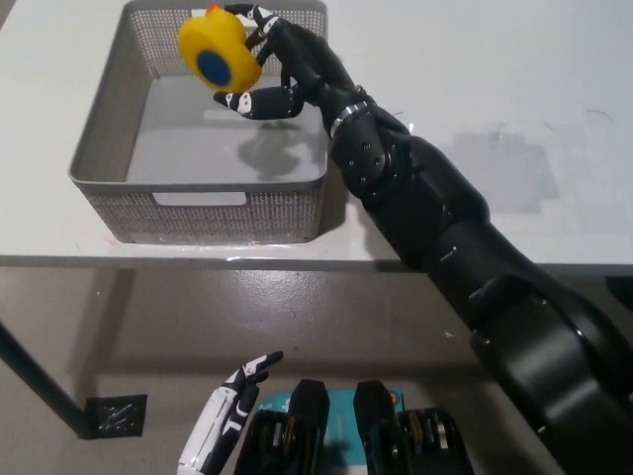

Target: Use the right hand to pick up a yellow duck toy and place it into a container on the left hand side

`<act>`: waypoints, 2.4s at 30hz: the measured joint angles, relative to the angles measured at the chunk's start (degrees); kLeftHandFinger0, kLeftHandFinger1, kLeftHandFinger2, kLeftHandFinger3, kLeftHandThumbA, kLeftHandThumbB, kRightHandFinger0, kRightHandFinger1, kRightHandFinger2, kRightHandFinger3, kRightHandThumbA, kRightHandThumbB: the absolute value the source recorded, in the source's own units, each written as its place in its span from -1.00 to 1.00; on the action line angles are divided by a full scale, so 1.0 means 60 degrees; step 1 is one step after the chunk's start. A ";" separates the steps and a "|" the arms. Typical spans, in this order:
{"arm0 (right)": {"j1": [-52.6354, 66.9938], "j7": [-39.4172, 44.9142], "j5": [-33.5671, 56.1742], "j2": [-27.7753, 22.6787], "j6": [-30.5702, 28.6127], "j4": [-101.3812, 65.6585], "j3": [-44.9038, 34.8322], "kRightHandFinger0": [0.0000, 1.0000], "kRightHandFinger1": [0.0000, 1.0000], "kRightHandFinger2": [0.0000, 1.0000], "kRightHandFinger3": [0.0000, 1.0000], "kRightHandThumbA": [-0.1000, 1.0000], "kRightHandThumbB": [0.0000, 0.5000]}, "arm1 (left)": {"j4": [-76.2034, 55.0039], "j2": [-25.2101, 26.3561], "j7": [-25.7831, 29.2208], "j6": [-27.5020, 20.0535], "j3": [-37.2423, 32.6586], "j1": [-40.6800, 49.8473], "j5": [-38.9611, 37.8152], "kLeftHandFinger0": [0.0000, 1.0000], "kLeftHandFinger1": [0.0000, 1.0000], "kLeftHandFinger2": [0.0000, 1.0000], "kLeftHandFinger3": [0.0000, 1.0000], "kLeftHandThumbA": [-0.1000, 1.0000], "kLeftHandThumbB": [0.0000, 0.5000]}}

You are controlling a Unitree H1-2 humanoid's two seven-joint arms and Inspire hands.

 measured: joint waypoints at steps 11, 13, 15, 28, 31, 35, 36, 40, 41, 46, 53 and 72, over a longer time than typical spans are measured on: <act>0.0054 0.1644 0.0067 -0.0543 0.0573 -0.0570 0.0067 1.00 1.00 1.00 1.00 1.00 1.00 | -0.0062 0.0163 -0.0003 0.0000 -0.0023 -0.0073 0.0126 1.00 1.00 0.86 1.00 1.00 1.00; 0.0118 0.1806 0.0095 -0.0639 0.0631 -0.0674 0.0058 1.00 1.00 1.00 1.00 1.00 1.00 | -0.0061 0.0163 -0.0003 0.0000 -0.0034 -0.0085 0.0135 1.00 1.00 0.86 1.00 1.00 1.00; 0.0165 0.1870 0.0108 -0.0687 0.0644 -0.0729 0.0052 1.00 1.00 1.00 1.00 1.00 0.99 | -0.0061 0.0163 -0.0004 0.0000 -0.0037 -0.0091 0.0137 1.00 1.00 0.88 1.00 1.00 1.00; 0.0656 0.2387 0.0210 -0.1547 0.1014 -0.2912 -0.0435 1.00 1.00 1.00 1.00 1.00 0.77 | -0.0054 0.0164 -0.0009 0.0000 -0.0036 -0.0219 0.0178 1.00 1.00 0.80 1.00 1.00 1.00; 0.1059 0.2446 0.0350 -0.1750 0.1137 -0.3804 -0.0745 1.00 1.00 1.00 1.00 1.00 0.65 | -0.0043 0.0163 -0.0010 0.0003 -0.0033 -0.0219 0.0179 1.00 1.00 0.80 1.00 1.00 1.00; 0.1977 0.2513 0.0574 -0.1994 0.1278 -0.5309 -0.1171 1.00 1.00 1.00 1.00 1.00 0.74 | -0.0022 0.0162 -0.0013 0.0009 -0.0029 -0.0216 0.0175 1.00 1.00 0.83 1.00 1.00 1.00; 0.2251 0.2532 0.0604 -0.2039 0.1320 -0.5692 -0.1271 1.00 1.00 1.00 1.00 1.00 0.71 | -0.0015 0.0163 -0.0015 0.0011 -0.0028 -0.0215 0.0173 1.00 1.00 0.85 1.00 1.00 1.00; 0.3020 0.2563 0.0708 -0.2131 0.1402 -0.6667 -0.1467 1.00 1.00 1.00 1.00 1.00 0.65 | 0.0002 0.0165 -0.0016 0.0020 -0.0026 -0.0214 0.0173 1.00 1.00 0.86 1.00 1.00 1.00; 0.3524 0.2574 0.0773 -0.2172 0.1436 -0.7209 -0.1543 1.00 1.00 1.00 1.00 1.00 0.62 | 0.0024 0.0165 -0.0017 0.0024 -0.0026 -0.0213 0.0173 1.00 1.00 0.86 1.00 1.00 1.00; 0.5032 0.2603 0.0918 -0.2199 0.1493 -0.8749 -0.1793 1.00 1.00 1.00 1.00 1.00 0.57 | 0.0126 0.0165 -0.0016 0.0033 -0.0027 -0.0204 0.0175 1.00 1.00 0.88 1.00 1.00 1.00; 0.7765 0.2601 0.1196 -0.2200 0.1451 -1.1016 -0.2153 1.00 1.00 1.00 1.00 0.93 0.80 | 0.0153 0.0169 -0.0013 0.0038 -0.0005 -0.0200 0.0176 1.00 1.00 1.00 1.00 1.00 1.00; 1.2559 0.2662 0.3148 -0.1606 -0.0486 -1.0606 -0.2463 1.00 1.00 1.00 1.00 1.00 0.64 | 0.0164 0.0315 -0.0008 0.0029 0.0741 -0.0304 -0.0408 1.00 1.00 1.00 1.00 1.00 1.00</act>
